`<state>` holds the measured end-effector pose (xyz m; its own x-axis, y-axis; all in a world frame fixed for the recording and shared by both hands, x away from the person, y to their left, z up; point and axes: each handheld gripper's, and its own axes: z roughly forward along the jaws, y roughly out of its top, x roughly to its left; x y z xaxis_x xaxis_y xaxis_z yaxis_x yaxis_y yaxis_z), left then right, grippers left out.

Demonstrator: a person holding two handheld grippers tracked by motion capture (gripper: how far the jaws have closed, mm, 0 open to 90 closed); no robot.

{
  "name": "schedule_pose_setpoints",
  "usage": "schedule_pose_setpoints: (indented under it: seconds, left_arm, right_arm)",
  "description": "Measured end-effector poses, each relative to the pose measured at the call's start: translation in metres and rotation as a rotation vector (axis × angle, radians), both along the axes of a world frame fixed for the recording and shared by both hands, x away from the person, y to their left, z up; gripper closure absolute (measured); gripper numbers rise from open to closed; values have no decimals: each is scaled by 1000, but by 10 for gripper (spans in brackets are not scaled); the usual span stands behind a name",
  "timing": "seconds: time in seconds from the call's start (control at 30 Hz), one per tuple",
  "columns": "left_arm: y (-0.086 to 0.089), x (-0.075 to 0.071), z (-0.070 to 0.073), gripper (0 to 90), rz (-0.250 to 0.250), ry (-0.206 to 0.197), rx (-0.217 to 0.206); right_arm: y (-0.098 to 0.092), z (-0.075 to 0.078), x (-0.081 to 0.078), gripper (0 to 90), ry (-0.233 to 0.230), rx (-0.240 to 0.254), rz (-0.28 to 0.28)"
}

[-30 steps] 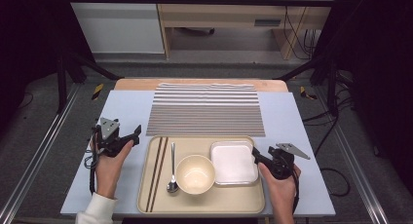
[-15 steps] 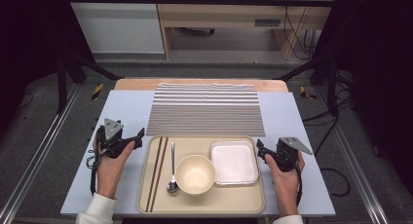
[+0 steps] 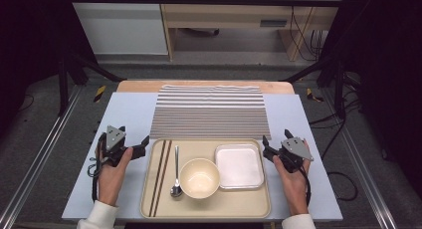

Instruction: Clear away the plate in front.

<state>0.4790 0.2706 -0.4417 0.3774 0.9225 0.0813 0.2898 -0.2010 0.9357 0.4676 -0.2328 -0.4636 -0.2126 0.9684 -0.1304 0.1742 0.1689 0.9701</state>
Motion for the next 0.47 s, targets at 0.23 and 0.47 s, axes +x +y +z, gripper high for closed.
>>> schedule_pose_setpoints:
  seconds: [0.23,0.47]
  left_arm:
    - [8,-14,-6,64,-6,-42,-43]
    - [22,-26,-10,64,5,-56,-81]
  right_arm:
    - [1,1,-5,138,-16,-34,-6]
    - [4,-4,-9,116,11,-36,-1]
